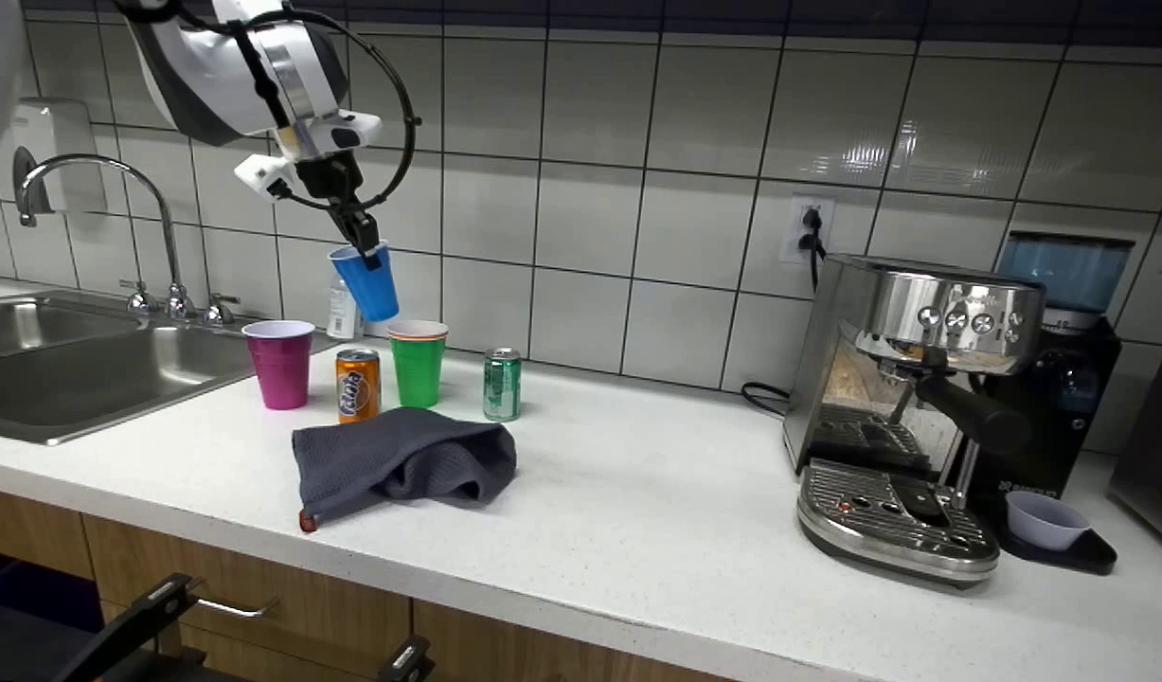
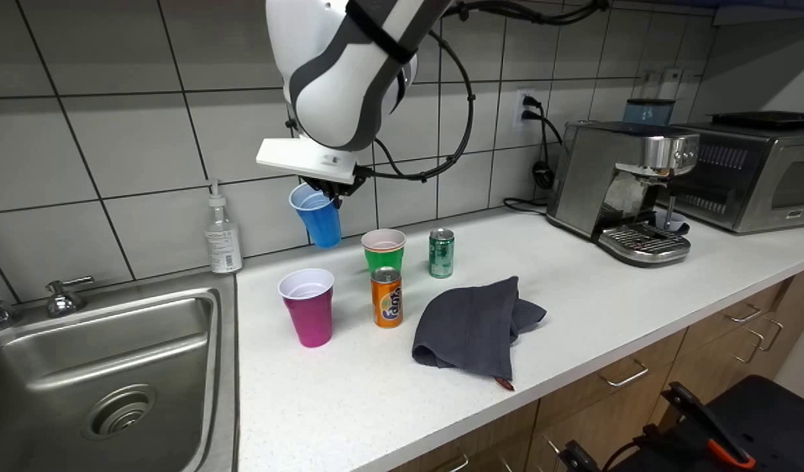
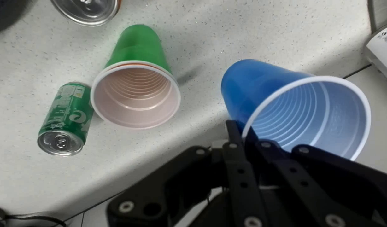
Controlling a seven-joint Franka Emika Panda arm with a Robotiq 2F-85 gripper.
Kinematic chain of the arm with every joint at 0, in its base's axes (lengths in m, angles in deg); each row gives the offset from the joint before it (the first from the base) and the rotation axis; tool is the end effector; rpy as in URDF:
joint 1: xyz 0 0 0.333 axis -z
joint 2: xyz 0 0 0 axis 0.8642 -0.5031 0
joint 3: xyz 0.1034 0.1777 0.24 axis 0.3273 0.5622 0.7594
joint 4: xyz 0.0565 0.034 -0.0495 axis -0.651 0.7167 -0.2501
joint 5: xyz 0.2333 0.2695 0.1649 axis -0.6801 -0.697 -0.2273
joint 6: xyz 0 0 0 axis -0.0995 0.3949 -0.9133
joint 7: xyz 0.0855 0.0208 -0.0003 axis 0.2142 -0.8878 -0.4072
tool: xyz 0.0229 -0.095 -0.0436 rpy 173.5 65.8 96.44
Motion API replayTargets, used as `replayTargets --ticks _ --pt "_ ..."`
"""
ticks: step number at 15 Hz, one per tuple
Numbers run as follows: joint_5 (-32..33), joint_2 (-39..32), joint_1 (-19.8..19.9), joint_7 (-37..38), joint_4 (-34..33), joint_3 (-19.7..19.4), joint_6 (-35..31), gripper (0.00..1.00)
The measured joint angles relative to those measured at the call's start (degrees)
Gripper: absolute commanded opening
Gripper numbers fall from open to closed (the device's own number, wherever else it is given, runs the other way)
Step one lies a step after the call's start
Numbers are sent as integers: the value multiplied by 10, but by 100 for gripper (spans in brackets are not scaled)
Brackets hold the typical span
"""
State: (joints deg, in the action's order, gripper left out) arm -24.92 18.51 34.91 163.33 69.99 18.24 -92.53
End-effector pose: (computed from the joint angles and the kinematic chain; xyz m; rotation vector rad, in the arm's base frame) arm 0.6108 0.2422 0.3342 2.9161 -0.8429 0.7341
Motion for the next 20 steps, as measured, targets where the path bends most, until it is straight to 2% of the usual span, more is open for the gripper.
replayTargets --ticks 10,20 --pt "54 61 -2 20 65 4 -13 1" --pt "91 116 16 67 112 19 -13 1"
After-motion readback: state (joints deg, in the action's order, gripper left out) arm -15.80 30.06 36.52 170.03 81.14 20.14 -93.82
